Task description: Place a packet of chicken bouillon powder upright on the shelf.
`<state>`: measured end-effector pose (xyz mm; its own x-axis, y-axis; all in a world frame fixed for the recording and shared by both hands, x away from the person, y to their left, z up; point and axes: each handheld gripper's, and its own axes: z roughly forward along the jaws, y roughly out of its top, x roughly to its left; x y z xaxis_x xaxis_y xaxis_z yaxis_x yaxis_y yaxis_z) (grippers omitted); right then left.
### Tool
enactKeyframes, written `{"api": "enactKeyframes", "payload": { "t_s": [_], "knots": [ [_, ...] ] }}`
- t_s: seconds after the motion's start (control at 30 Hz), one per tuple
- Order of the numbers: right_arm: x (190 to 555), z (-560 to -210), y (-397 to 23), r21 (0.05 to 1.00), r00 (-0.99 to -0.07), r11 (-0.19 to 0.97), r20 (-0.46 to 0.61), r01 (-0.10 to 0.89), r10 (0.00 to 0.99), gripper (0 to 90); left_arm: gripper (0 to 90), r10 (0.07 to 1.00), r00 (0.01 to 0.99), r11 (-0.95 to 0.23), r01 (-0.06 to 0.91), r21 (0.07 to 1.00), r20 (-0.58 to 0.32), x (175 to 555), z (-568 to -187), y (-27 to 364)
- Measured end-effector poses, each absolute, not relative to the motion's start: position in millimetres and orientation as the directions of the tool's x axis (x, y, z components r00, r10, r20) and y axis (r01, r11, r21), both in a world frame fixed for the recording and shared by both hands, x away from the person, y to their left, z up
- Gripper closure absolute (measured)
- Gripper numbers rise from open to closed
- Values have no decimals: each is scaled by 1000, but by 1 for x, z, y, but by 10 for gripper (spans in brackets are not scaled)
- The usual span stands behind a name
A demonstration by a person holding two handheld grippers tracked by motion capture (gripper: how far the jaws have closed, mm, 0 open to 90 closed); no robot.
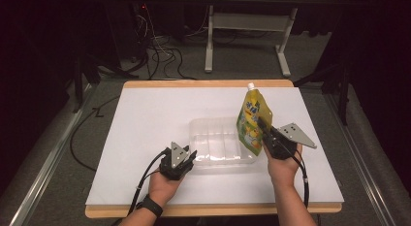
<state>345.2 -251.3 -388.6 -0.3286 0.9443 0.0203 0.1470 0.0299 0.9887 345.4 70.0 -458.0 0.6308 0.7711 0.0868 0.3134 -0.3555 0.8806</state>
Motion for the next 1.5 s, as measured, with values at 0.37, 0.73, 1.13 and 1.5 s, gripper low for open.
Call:
{"api": "enactKeyframes", "payload": {
  "t_s": [0.37, 0.73, 1.13, 1.5],
  "knots": [
    [347, -400, -258, 990, -328, 14, 34, 141, 944, 900, 671, 772, 630, -357, 314, 880, 89, 345, -458, 70],
    [345, -406, -257, 987, -334, 34, 21, 158, 942, 900, 672, 772, 630, -355, 315, 880, 86, 346, -458, 69],
    [340, -405, -258, 975, -344, 50, 28, 215, 939, 900, 661, 766, 637, -364, 317, 876, 87, 345, -457, 70],
    [336, -409, -262, 967, -348, 65, 26, 247, 937, 895, 643, 761, 645, -358, 322, 877, 74, 345, -458, 71]
  ]
}}
